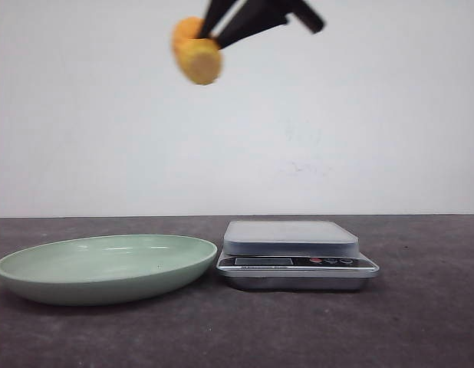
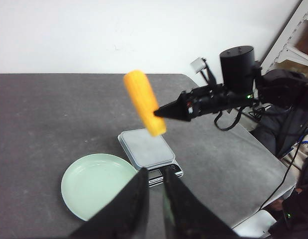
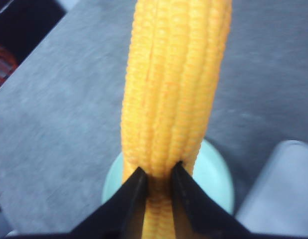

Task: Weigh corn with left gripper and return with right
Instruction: 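Lift the corn with the right gripper and carry it toward the plate, then lower the corn onto the plate and open the right gripper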

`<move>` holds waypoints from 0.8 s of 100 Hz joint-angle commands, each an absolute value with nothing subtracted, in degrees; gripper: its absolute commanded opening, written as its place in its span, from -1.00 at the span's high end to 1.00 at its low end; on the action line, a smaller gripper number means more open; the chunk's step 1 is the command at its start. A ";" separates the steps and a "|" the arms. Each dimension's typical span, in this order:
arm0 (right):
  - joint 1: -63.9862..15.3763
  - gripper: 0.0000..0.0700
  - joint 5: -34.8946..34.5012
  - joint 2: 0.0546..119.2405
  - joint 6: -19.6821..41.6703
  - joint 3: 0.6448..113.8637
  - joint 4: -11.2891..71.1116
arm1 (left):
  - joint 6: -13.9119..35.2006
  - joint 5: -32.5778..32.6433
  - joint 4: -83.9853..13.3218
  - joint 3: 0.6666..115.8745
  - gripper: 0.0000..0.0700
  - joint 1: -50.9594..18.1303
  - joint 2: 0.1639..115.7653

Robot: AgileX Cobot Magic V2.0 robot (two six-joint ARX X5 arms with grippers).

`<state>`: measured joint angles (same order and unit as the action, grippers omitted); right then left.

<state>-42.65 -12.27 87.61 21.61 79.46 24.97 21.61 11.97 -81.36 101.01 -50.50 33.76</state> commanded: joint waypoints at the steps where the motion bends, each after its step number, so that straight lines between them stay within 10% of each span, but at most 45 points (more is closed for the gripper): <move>1: -44.29 1.00 -12.47 90.28 23.40 80.58 23.97 | 20.53 12.25 -83.31 101.84 0.99 -51.03 34.04; 69: -47.13 0.99 -17.85 108.55 32.40 80.58 25.74 | 20.58 12.23 -83.31 101.82 0.99 -51.03 34.04; 80: -47.13 0.72 -18.06 108.68 33.06 80.58 25.54 | 20.58 12.23 -83.31 101.82 0.99 -51.00 34.04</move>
<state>-46.48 -17.93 107.53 31.81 79.46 26.20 21.56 12.05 -81.36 100.90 -50.50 33.76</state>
